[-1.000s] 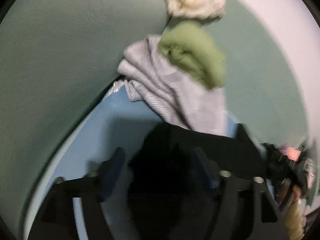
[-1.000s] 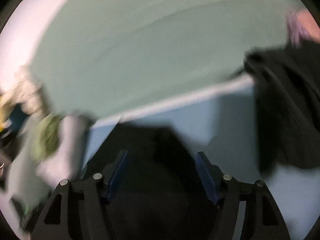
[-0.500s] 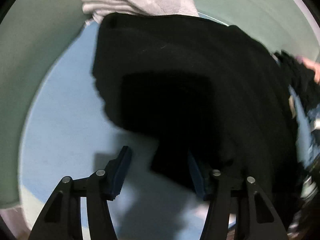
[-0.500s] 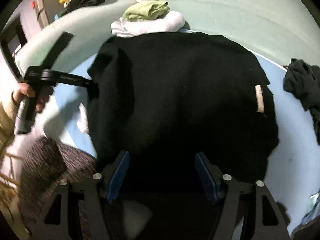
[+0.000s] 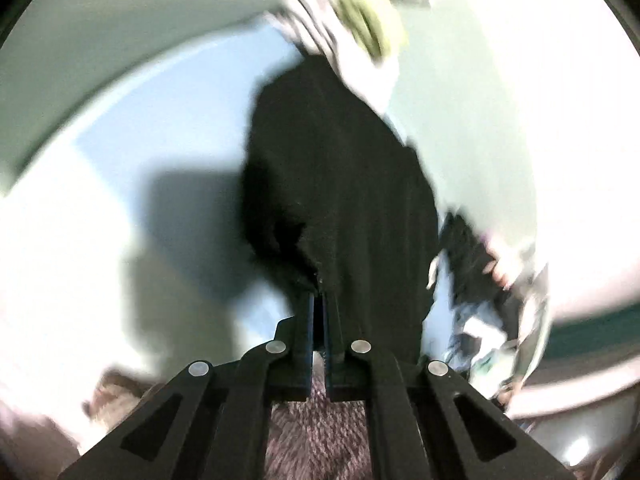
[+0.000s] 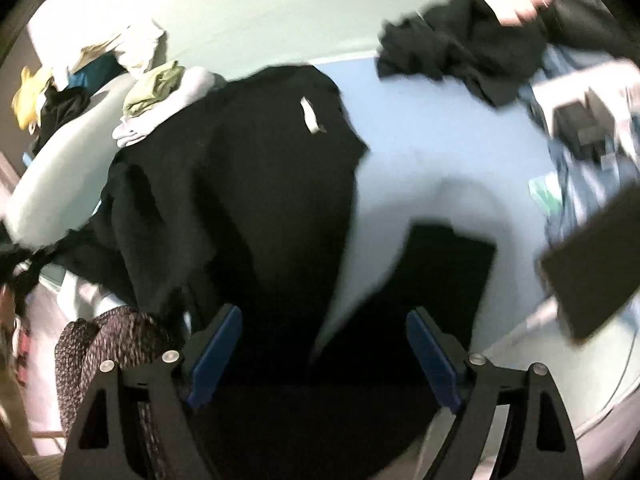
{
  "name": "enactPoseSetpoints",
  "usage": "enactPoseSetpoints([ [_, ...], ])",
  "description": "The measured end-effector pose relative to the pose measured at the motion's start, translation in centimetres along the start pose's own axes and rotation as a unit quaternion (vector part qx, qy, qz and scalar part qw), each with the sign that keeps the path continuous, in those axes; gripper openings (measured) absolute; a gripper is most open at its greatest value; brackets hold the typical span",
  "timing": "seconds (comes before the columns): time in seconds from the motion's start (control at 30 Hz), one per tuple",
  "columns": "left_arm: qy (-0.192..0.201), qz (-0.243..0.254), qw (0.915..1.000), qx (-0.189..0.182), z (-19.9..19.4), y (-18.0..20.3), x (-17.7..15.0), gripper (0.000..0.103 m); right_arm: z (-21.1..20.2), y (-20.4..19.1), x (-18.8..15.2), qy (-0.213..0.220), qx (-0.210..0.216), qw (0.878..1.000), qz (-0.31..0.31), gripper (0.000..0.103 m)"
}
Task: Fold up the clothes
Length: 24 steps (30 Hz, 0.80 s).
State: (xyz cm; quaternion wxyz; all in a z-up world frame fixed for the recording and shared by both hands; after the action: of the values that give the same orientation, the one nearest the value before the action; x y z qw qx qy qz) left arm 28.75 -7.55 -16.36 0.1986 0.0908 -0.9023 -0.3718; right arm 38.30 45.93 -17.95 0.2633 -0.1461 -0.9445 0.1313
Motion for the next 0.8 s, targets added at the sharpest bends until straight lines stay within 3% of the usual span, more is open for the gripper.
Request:
enactPoseSetpoints([
  [0.07,0.009,-0.035,0.9993,0.003,-1.2,-2.4,-0.9,0.003,1.5,0.1,-0.9,-0.027,0.015,1.000,0.001,0.087],
  [0.13,0.012,-0.061,0.9980,0.008,-1.3,-4.2,-1.4,0.003,3.4,-0.7,-2.0,-0.048,0.017,0.999,-0.014,0.093],
  [0.17,0.012,-0.072,0.9973,0.011,-1.3,-4.9,-1.8,0.003,3.9,-1.1,-2.2,-0.035,0.004,0.999,-0.025,0.099],
  [0.23,0.013,-0.094,0.9954,0.016,-1.2,-6.4,-2.5,0.003,4.6,-2.1,-2.8,-0.026,-0.028,0.997,-0.063,0.098],
  [0.27,0.017,-0.104,0.9945,0.004,-1.2,-6.4,-2.6,0.003,4.6,-3.0,-3.2,-0.028,-0.032,0.995,-0.089,0.090],
  [0.33,0.031,-0.119,0.9920,-0.026,-1.7,-6.2,-2.5,0.003,4.3,-4.1,-4.1,-0.022,-0.038,0.991,-0.128,0.062],
  [0.37,0.041,-0.125,0.9905,-0.041,-2.2,-6.0,-2.3,0.003,4.0,-4.0,-4.3,-0.015,-0.053,0.988,-0.146,0.018],
  [0.4,0.050,-0.131,0.9886,-0.056,-2.8,-5.9,-2.1,0.003,3.7,-3.5,-4.1,-0.011,-0.060,0.987,-0.146,0.009],
  [0.47,0.074,-0.133,0.9857,-0.072,-4.6,-5.8,-1.8,0.000,2.0,-2.0,-3.4,-0.018,-0.002,0.997,-0.074,0.006],
  [0.57,0.124,-0.126,0.9835,-0.038,-8.5,-7.0,-1.0,0.000,-2.2,0.1,-3.3,0.005,0.024,0.999,-0.044,0.006],
  [0.63,0.111,-0.119,0.9867,0.009,-9.2,-8.1,-1.1,0.000,-2.3,1.4,-4.3,-0.018,0.005,0.999,-0.049,0.006],
  [0.73,0.071,-0.062,0.9849,0.145,-8.6,-8.5,-2.1,0.000,0.5,2.2,-5.7,-0.080,-0.037,0.993,-0.075,0.006],
  [0.8,0.054,-0.021,0.9817,0.181,-7.4,-7.3,-2.2,0.000,0.3,1.8,-5.9,-0.091,-0.056,0.987,-0.117,0.007],
])
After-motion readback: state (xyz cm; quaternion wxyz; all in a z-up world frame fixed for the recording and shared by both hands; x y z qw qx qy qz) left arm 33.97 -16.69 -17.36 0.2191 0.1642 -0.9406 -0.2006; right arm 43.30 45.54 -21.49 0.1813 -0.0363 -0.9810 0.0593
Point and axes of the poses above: each gripper's, at about its wrist camera, not at the fingertips, and z roughly the way its jaws point, y to its right, x to its top, the point moved 7 cm from there along z, roughly the way its jaws point, and after that the axes turned 7 degrees about z, right-handed, at the moved point
